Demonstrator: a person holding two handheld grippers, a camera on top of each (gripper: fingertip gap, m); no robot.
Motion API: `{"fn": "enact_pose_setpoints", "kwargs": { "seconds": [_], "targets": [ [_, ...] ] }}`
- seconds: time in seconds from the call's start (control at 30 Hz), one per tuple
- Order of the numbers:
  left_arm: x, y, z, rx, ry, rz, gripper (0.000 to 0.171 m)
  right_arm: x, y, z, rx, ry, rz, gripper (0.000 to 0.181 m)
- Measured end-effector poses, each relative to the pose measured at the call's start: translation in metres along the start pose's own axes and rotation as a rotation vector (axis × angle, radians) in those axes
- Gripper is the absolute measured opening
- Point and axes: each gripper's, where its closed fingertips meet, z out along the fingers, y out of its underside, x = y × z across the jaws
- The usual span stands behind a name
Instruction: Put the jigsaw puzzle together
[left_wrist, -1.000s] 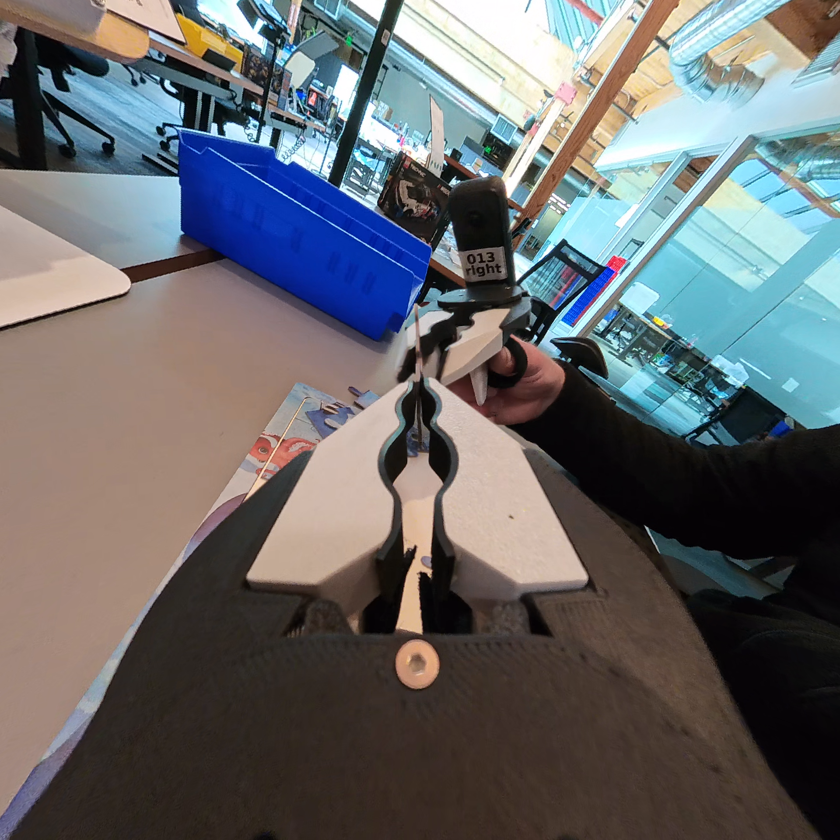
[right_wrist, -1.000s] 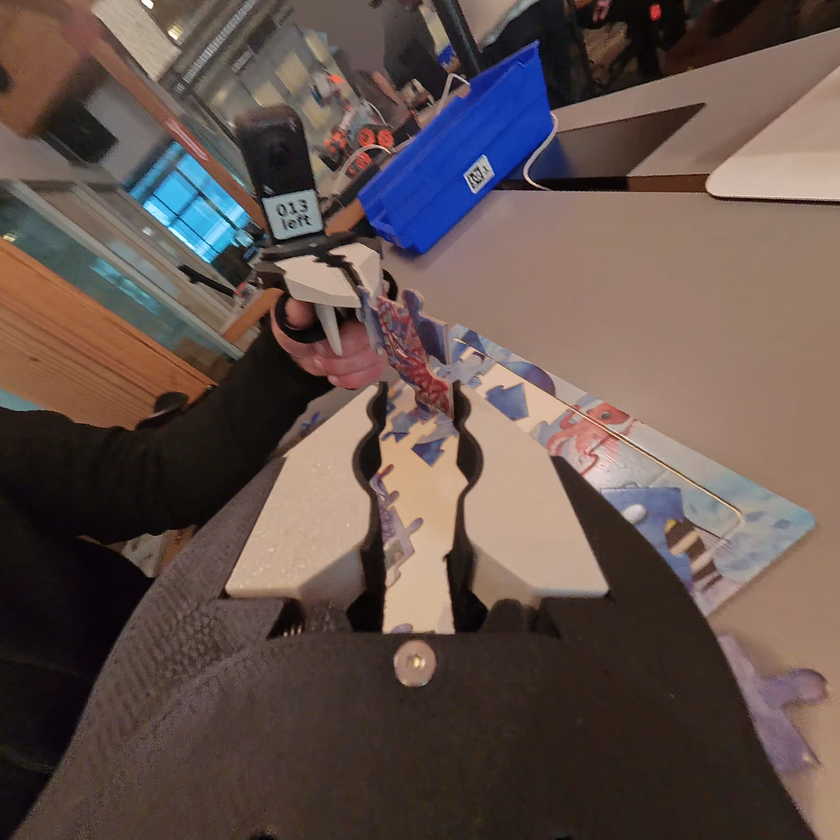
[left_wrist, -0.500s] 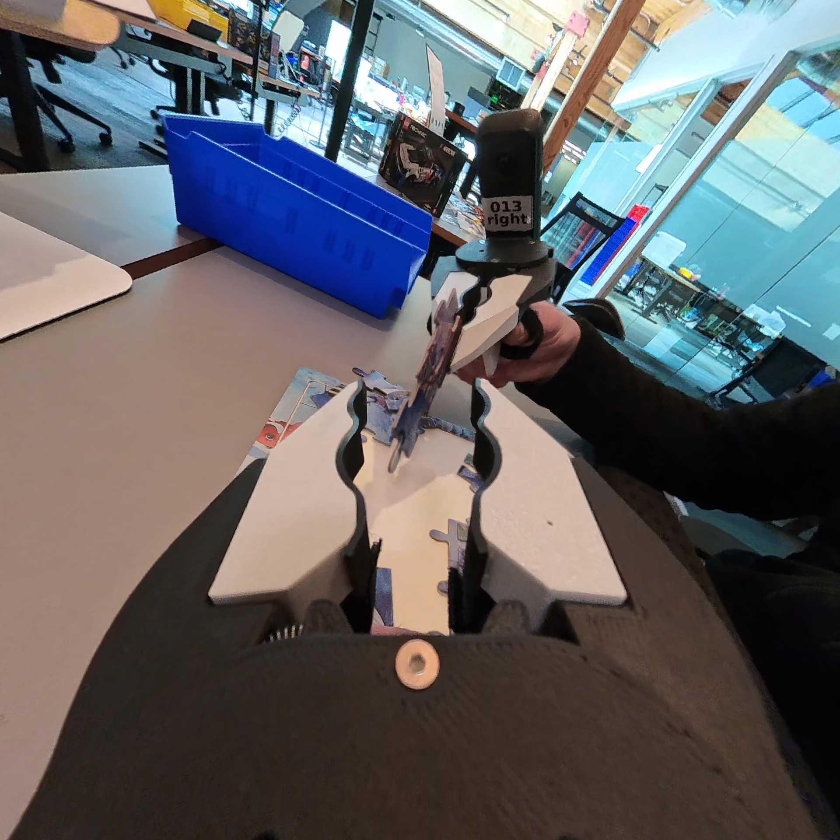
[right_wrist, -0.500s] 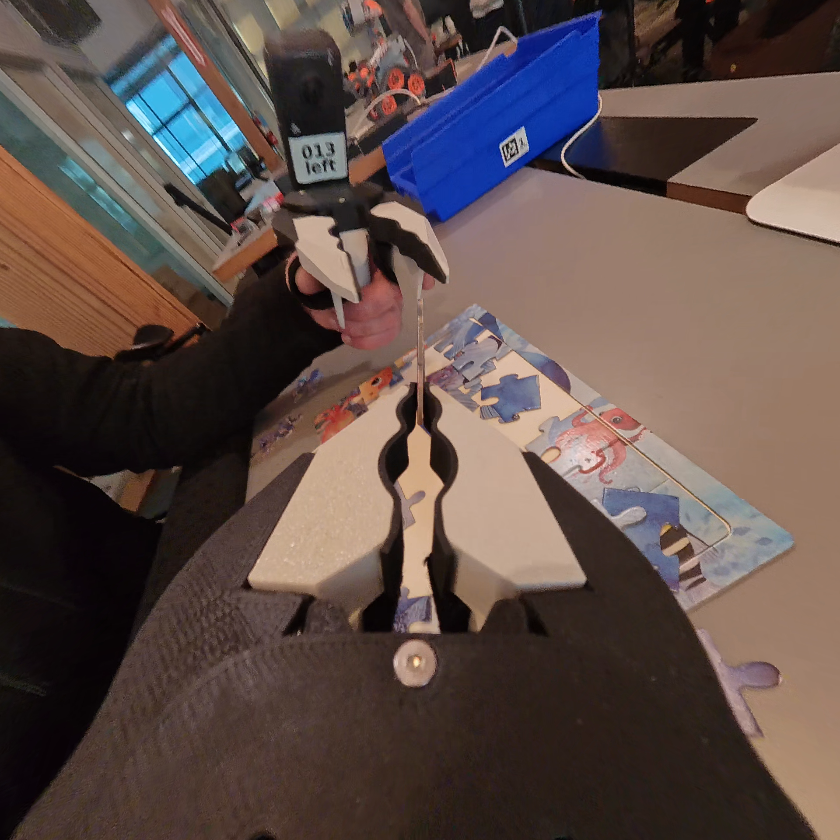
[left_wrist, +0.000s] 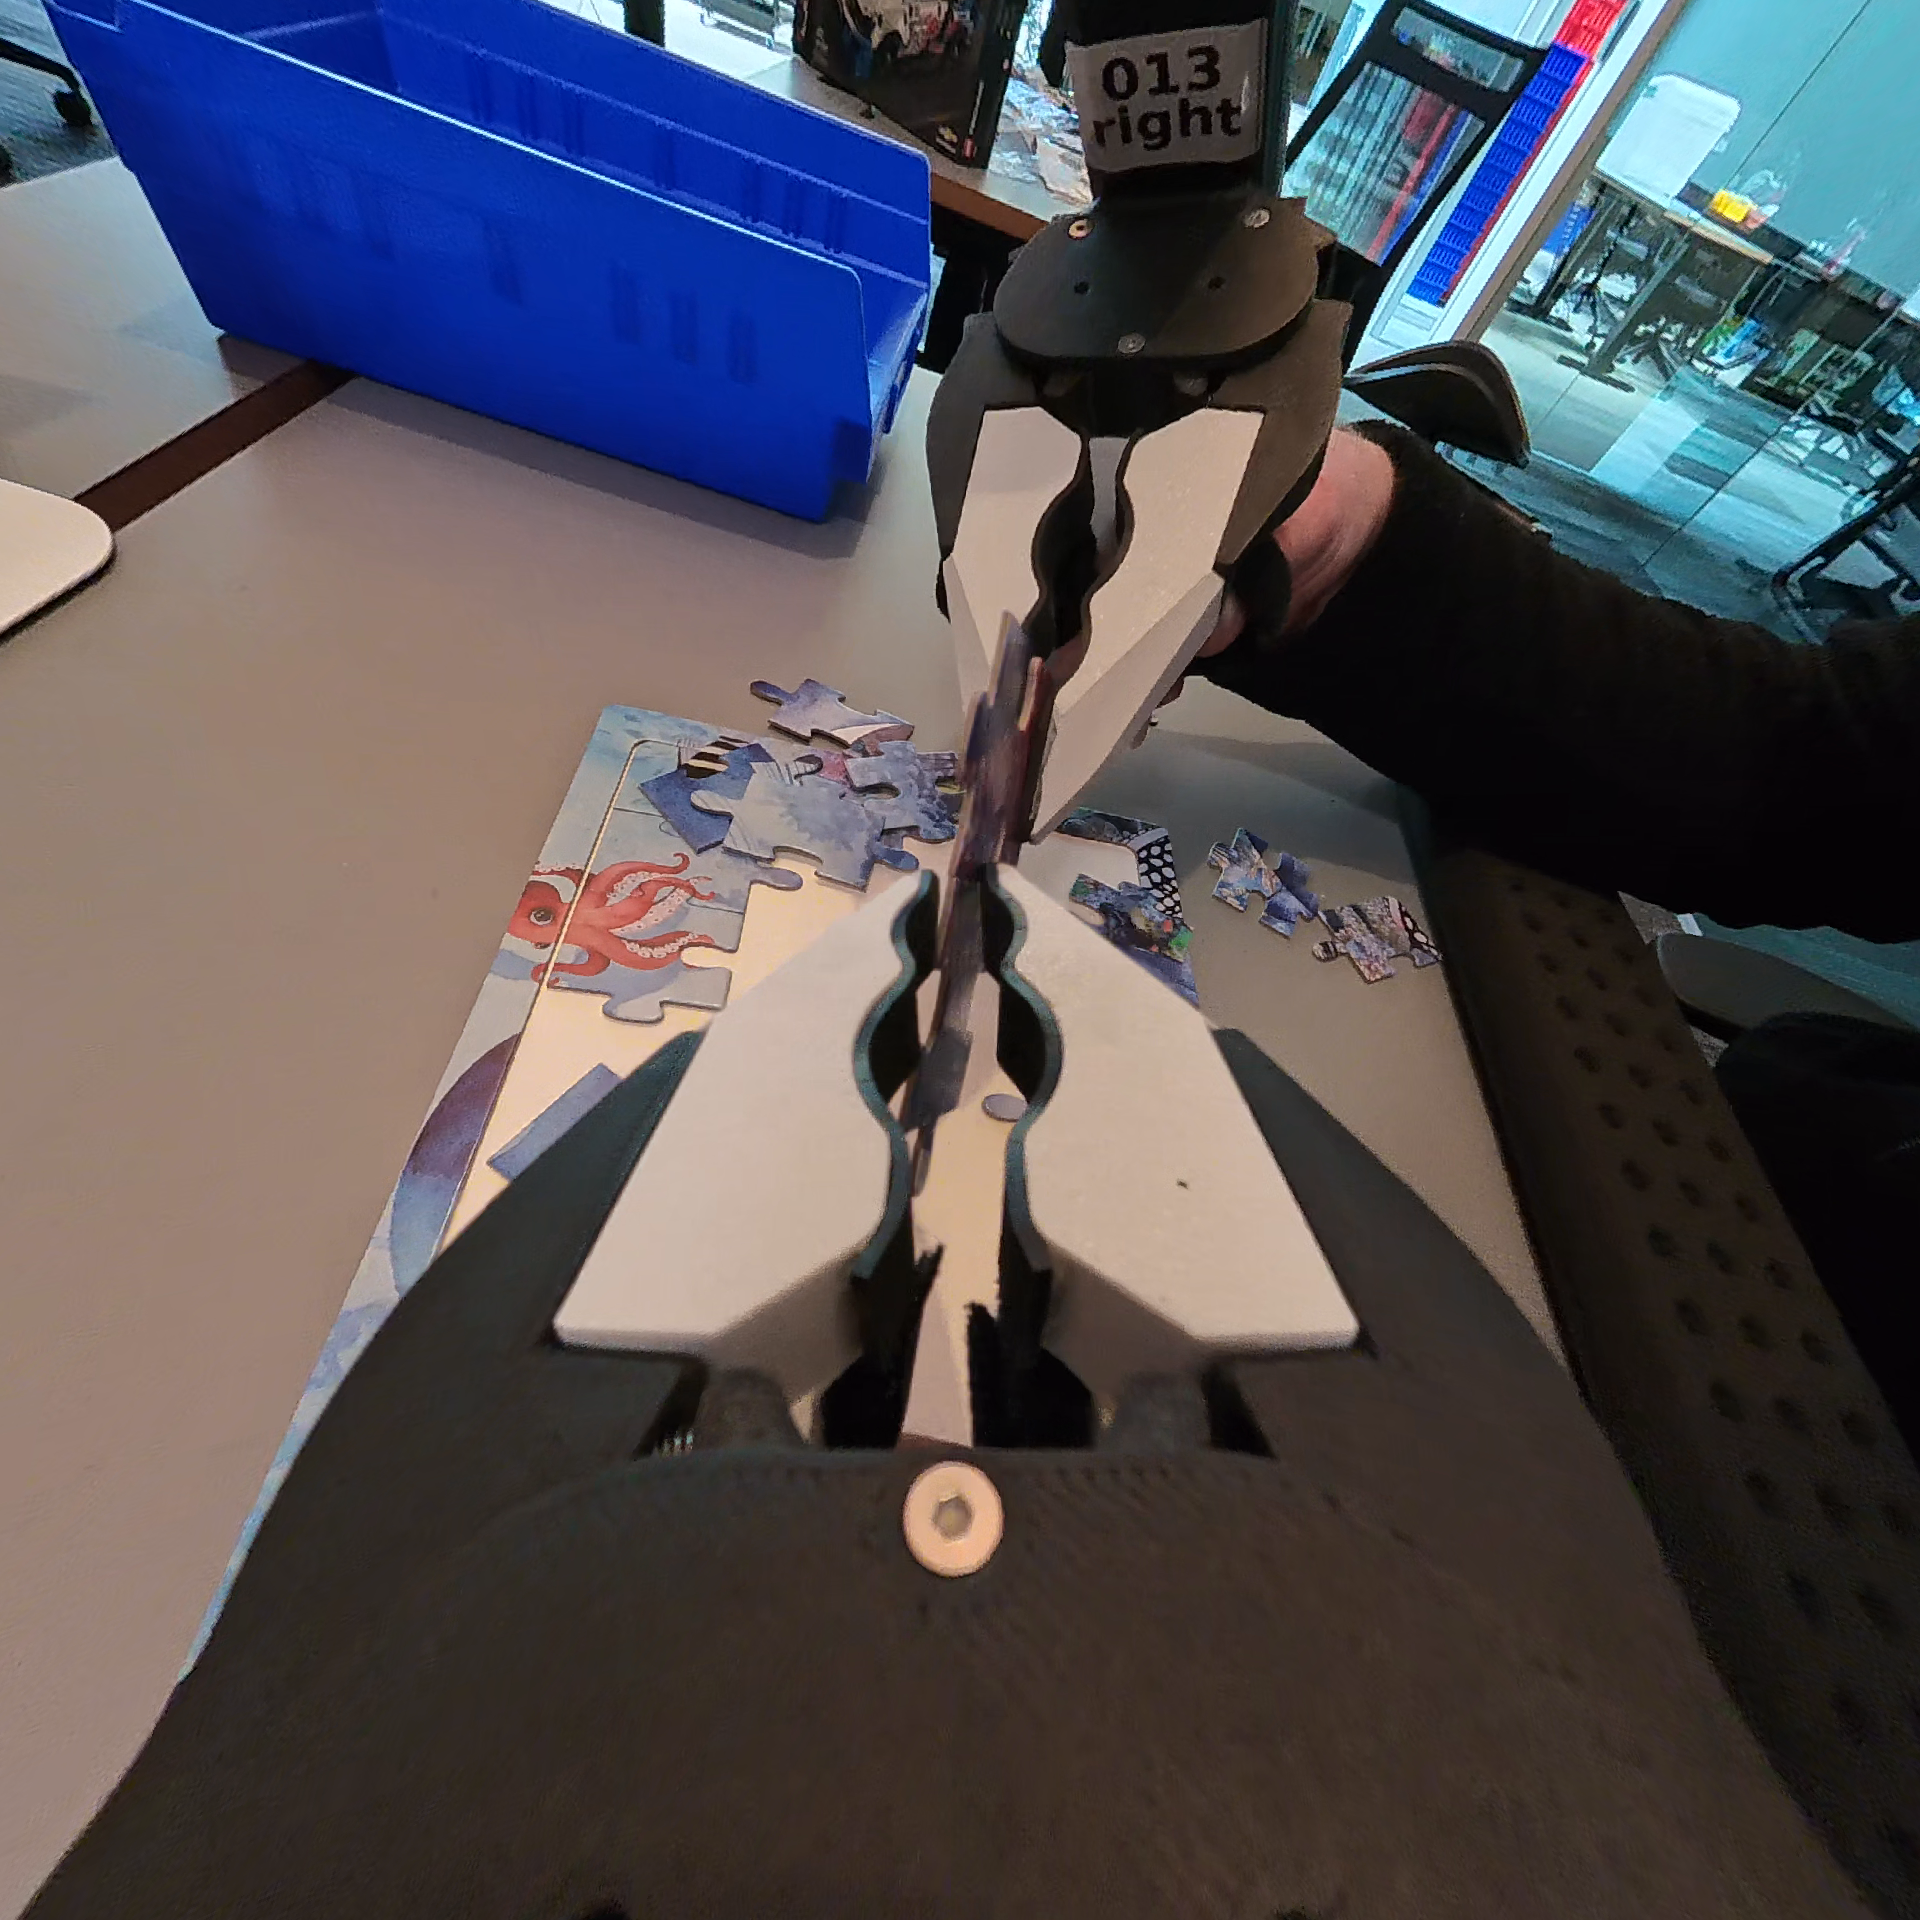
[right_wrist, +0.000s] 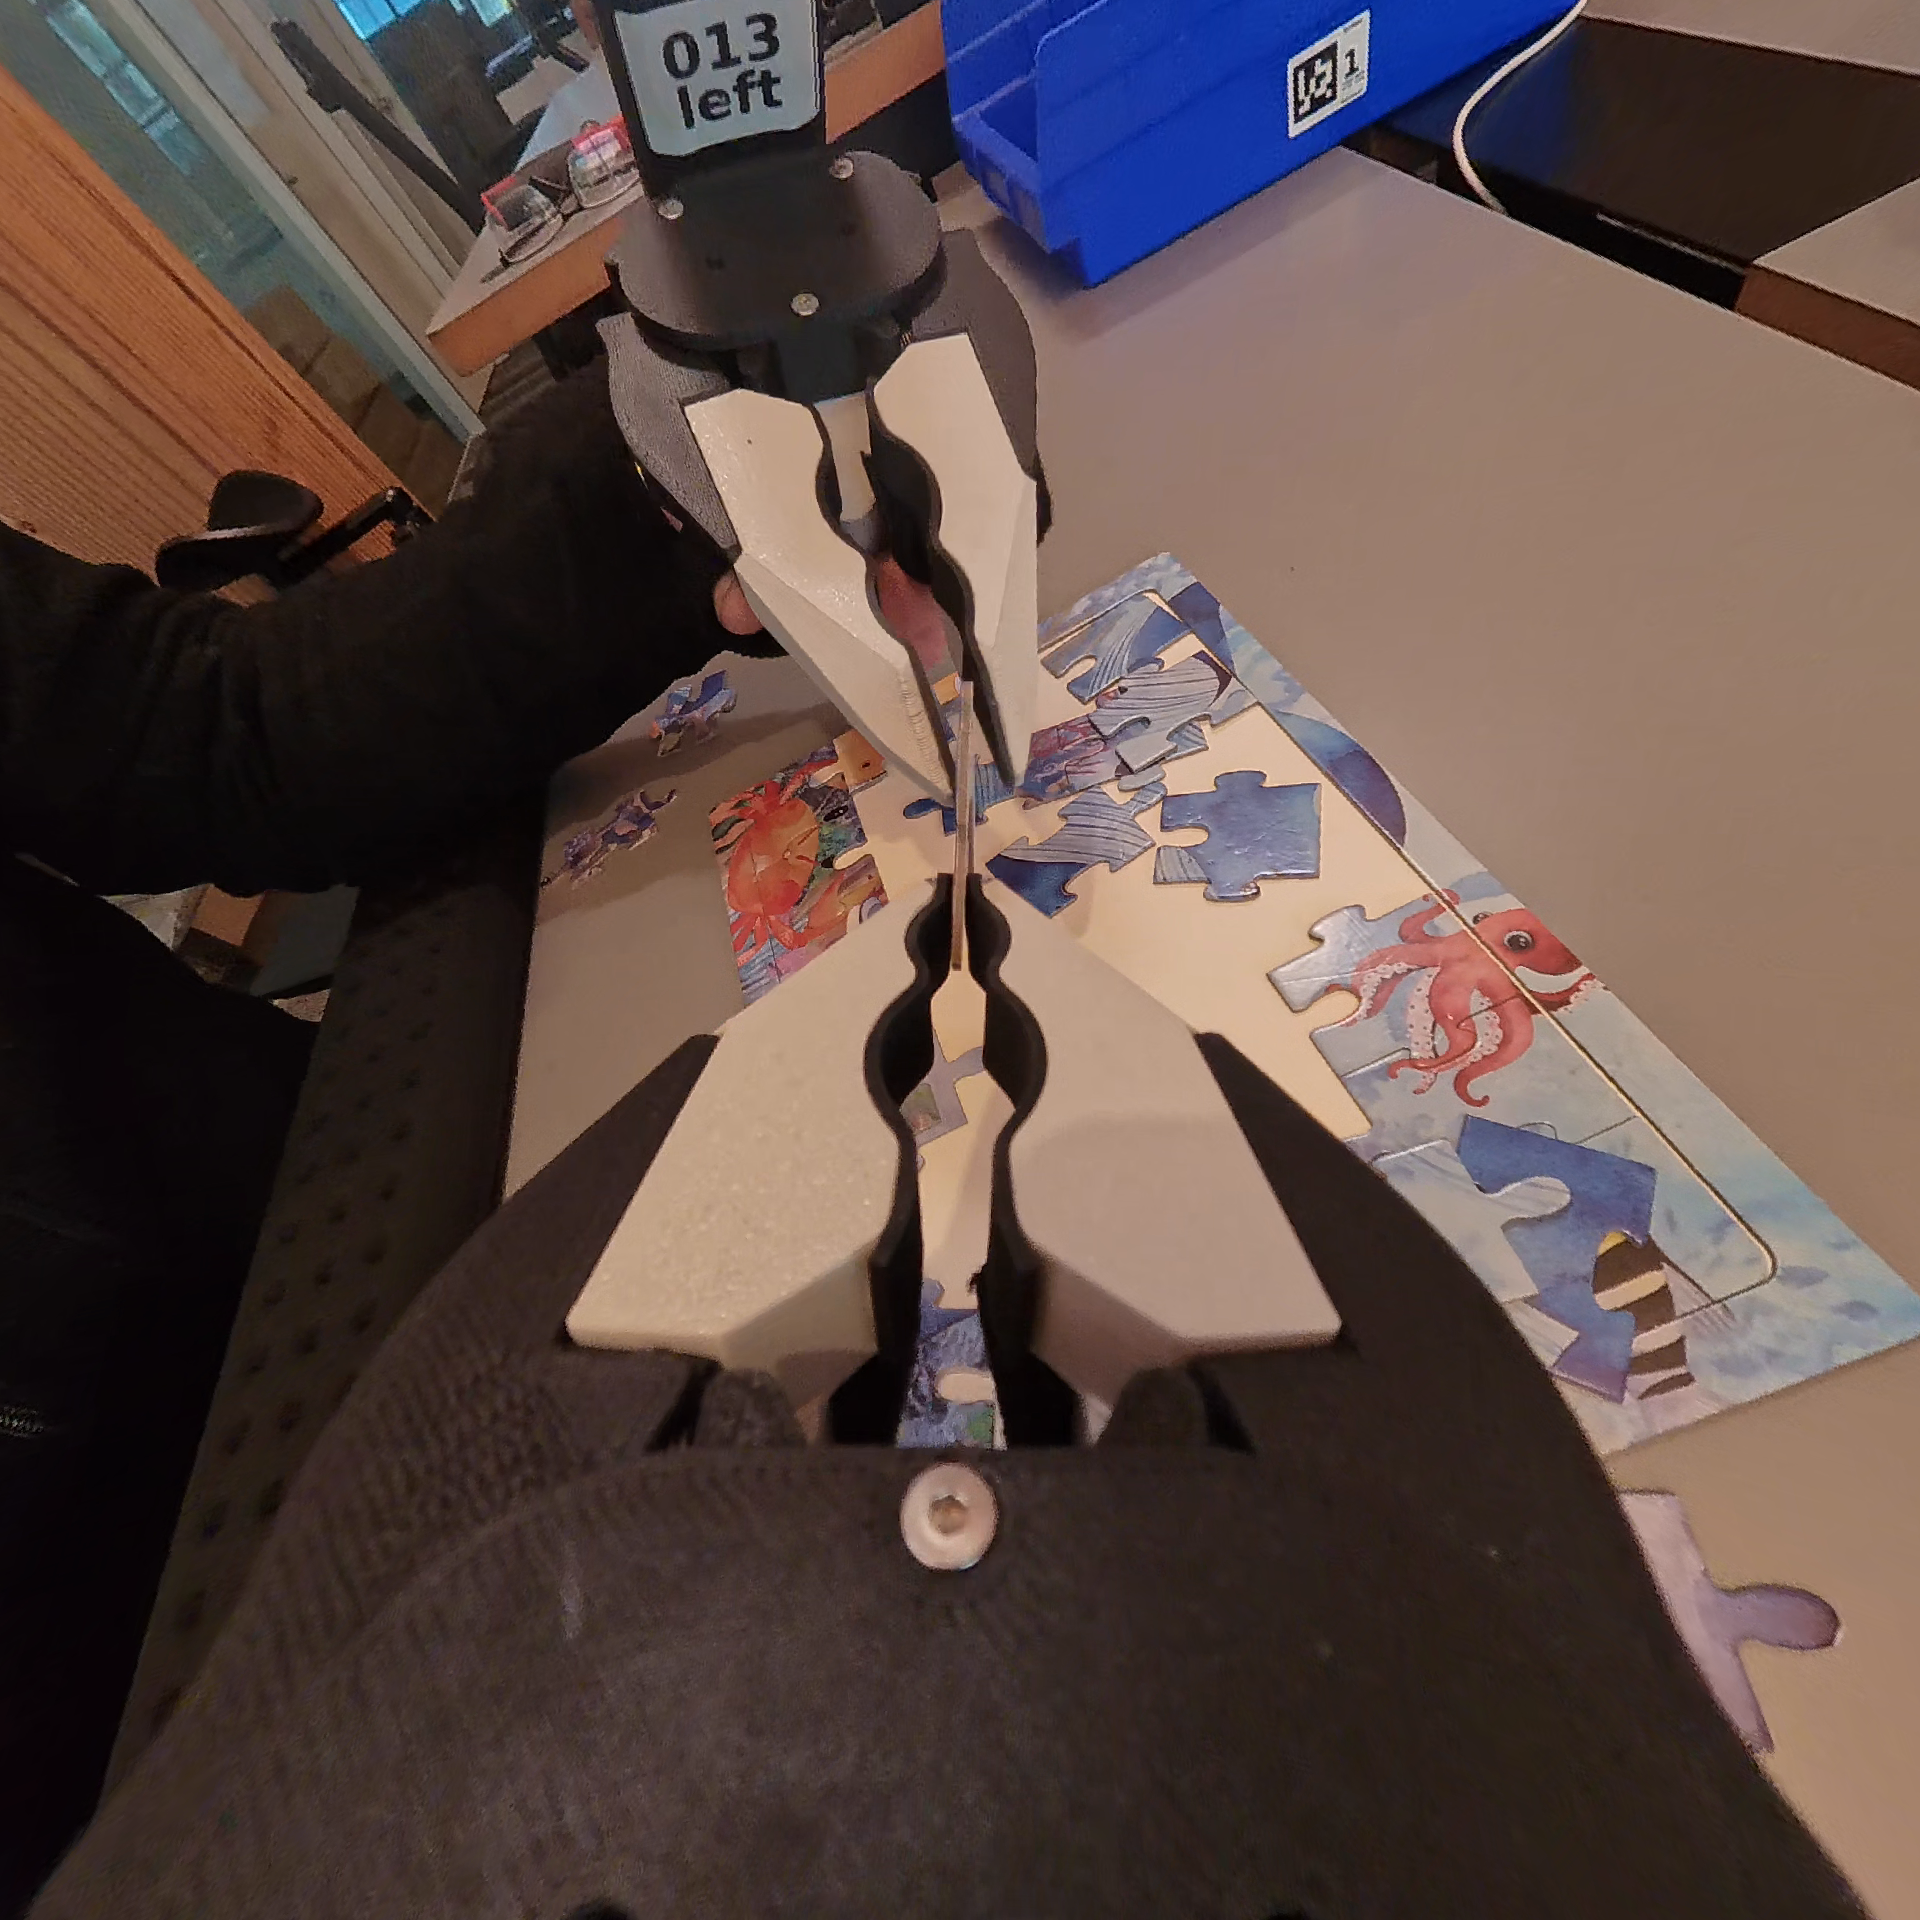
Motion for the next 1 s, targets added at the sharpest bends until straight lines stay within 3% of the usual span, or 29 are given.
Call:
{"fn": "enact_pose_setpoints", "kwargs": {
  "seconds": [0.2, 0.37, 0.57, 0.87, 1.0],
  "targets": [
    [-0.001, -0.011, -0.002, 0.068, 0.02, -0.038, 0.0, 0.007, -0.012, -0.006, 0.086, 0.022, 0.04, 0.007],
    [-0.013, -0.034, -0.01, 0.224, 0.019, -0.15, 0.0, 0.012, -0.028, -0.017, 0.215, -0.003, 0.119, 0.021],
    [-0.011, -0.058, -0.013, 0.385, 0.082, -0.221, 0.0, 0.011, -0.034, -0.01, 0.265, -0.039, 0.162, 0.022],
    [-0.004, -0.06, 0.001, 0.39, 0.119, -0.232, 0.001, 0.003, -0.045, -0.009, 0.357, -0.119, 0.176, 0.0],
    [-0.014, -0.051, 0.0, 0.342, 0.061, -0.227, 0.014, 0.007, -0.037, -0.005, 0.309, -0.097, 0.17, 0.0]
  ]
}}
